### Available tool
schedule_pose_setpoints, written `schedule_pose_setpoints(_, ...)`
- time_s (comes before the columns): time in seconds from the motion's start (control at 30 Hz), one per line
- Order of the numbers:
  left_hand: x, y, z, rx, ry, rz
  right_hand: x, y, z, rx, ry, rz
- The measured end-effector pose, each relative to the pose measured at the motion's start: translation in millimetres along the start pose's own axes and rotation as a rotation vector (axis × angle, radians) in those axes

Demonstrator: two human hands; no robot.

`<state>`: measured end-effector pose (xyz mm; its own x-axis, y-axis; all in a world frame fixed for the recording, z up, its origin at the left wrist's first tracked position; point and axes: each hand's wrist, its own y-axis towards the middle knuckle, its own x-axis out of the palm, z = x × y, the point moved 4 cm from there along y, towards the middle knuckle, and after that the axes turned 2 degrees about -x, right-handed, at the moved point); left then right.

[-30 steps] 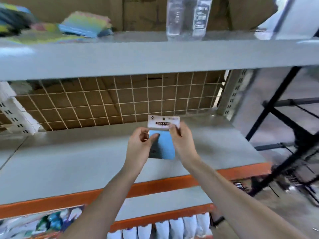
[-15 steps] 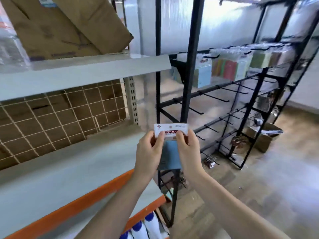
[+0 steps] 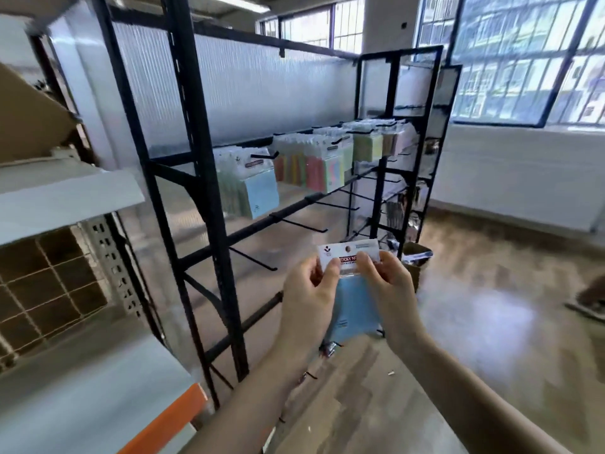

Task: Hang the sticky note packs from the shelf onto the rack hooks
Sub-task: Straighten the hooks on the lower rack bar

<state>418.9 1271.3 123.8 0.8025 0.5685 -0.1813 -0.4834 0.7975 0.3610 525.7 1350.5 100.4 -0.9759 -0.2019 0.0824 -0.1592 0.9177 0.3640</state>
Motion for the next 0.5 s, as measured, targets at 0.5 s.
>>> schedule_pose_setpoints(0.5,56.3,189.1,-30.0,0.083,-0.014,0.134,10.4,207.8,26.6,-0.095,0.081,-0.223)
